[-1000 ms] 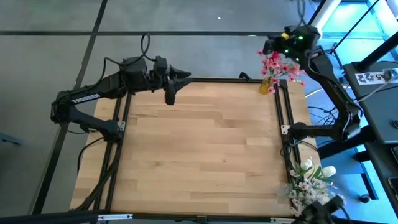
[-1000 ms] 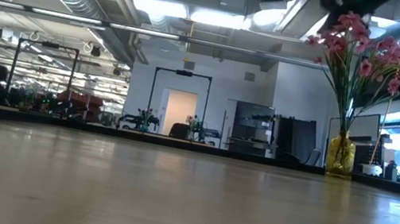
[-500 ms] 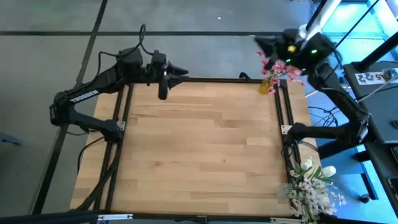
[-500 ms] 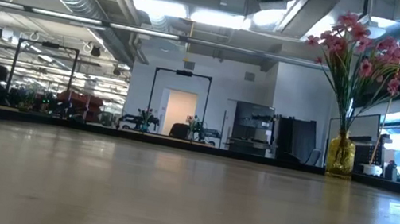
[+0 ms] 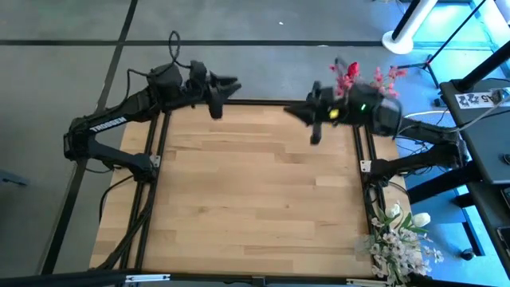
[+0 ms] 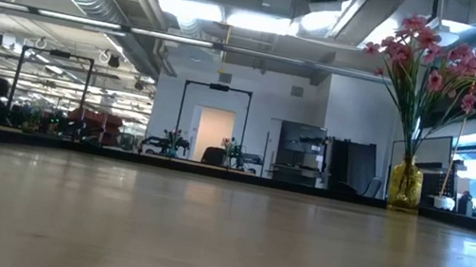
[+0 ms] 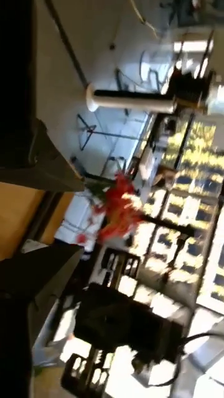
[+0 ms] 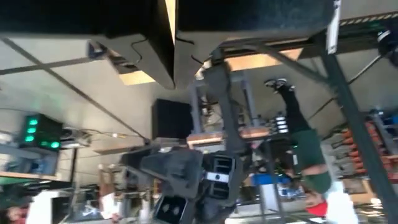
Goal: Sort flowers into vase by color
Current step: Return to Home Position
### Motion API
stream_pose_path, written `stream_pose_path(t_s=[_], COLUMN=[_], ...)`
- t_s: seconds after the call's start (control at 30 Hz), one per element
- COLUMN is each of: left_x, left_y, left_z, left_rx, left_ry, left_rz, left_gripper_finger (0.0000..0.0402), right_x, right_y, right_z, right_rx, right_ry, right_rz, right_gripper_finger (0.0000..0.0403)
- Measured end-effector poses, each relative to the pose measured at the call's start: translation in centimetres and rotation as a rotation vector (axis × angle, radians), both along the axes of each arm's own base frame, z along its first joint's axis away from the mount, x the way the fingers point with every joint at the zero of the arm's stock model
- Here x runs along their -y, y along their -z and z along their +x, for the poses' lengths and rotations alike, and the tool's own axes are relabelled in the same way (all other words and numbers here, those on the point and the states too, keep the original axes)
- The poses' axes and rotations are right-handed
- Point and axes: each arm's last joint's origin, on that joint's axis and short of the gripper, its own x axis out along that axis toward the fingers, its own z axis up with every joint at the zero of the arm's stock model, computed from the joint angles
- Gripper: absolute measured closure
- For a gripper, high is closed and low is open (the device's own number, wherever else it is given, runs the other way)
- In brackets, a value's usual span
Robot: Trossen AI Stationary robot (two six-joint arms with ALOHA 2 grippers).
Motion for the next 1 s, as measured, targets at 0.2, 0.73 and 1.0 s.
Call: stream_pose_path(t_s=[0.2,0.73,1.0], left_x=[2.6,4.6,4.7], left_y=[5.8,17.5,20.8], left_z=[1.2,-3.4,-4.0], left_rx=[-0.173,0.08,0.01], left_ry=[0.169,0.421,0.364], left_rz=[0.013,0.043,-0.12], left_gripper_finger=[0.0257,0.0257,0.0257], right_x=[-2.6,0.4,2.0], right_y=[5.2,12.5,14.4], right_z=[1.3,-1.7,-2.6], right_rx=[-0.058,-0.255,-0.454], right_ry=[-0.053,-0.341,-0.126], right_rz=[-0.007,0.072,0.195], right_gripper_finger=[0.0402,0.0402,0.0391])
